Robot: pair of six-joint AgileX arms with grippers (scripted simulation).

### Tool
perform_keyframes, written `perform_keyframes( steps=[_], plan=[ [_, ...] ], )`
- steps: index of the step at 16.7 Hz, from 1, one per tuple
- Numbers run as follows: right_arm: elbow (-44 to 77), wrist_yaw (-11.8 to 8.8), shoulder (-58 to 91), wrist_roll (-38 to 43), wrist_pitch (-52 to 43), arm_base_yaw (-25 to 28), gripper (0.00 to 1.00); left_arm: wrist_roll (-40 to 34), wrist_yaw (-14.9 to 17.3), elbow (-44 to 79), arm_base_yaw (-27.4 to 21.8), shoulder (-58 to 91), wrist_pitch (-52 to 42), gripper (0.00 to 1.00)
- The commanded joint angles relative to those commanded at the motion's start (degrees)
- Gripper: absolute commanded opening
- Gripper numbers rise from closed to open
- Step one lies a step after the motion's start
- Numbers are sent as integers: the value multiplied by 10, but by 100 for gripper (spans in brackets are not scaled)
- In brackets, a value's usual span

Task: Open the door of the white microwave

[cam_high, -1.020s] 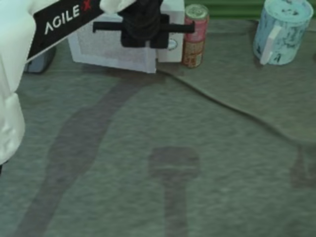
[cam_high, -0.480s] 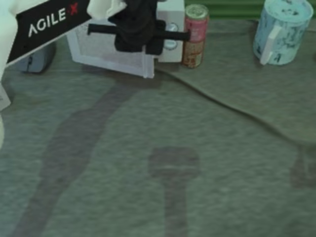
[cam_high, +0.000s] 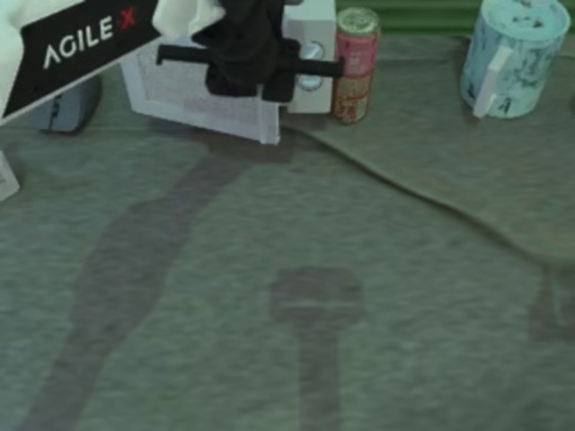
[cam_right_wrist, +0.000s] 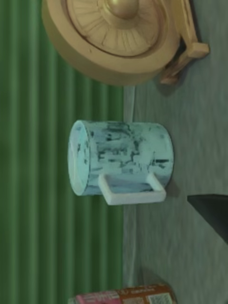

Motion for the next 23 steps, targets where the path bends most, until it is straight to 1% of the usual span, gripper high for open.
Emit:
perform_keyframes(
  steps=[18, 20, 23],
  plan=[
    [0, 0, 0, 0, 0, 0, 100, 0, 0, 0, 0, 0, 0, 0],
    [0, 0, 0, 0, 0, 0, 100, 0, 4, -3, -4, 0, 1, 0],
    [0, 0, 0, 0, 0, 0, 100, 26, 17, -35, 3, -22, 16, 0]
  ],
)
